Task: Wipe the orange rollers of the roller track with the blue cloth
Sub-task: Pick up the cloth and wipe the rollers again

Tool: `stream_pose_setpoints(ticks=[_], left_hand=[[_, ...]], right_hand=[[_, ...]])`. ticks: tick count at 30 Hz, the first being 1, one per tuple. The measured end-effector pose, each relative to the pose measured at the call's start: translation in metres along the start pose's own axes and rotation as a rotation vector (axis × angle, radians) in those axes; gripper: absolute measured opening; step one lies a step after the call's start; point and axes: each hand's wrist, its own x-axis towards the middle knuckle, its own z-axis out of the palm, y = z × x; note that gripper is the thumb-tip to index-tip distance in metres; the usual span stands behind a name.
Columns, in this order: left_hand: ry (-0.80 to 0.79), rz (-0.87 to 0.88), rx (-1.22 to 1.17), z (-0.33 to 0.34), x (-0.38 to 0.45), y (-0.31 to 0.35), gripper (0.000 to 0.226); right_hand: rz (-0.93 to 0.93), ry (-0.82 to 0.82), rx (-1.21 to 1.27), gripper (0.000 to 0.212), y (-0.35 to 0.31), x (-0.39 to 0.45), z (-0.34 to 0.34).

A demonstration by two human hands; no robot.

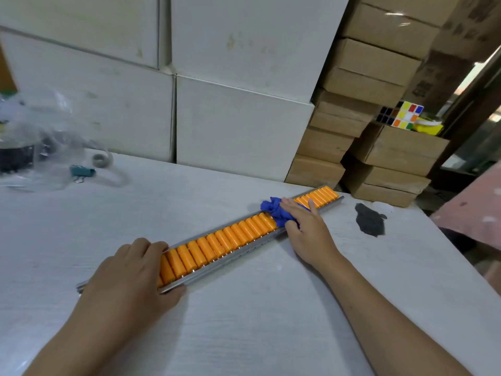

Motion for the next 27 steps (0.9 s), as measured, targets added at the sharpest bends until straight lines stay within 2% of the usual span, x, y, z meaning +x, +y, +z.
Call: stream_pose_setpoints(ticks=[9, 12, 21, 27], left_hand=[[0.002, 0.064, 0.009, -0.002, 0.007, 0.002, 0.055], [-0.019, 0.058, 0.024, -0.006, 0.007, 0.004, 0.052], [-0.063, 0.031, -0.005, -0.012, 0.004, 0.003, 0.047], [-0.110, 0.019, -0.011, -0.016, 0.005, 0.004, 0.056]], right_hand=[[0.207, 0.097, 0.066, 0.044, 0.046, 0.021, -0.021], [0.317, 0.119, 0.070, 0.045, 0.056, 0.029, -0.025], [0.481, 0.190, 0.022, 0.047, 0.086, 0.044, -0.028], [0.576, 0.239, 0.040, 0.047, 0.085, 0.050, -0.029]])
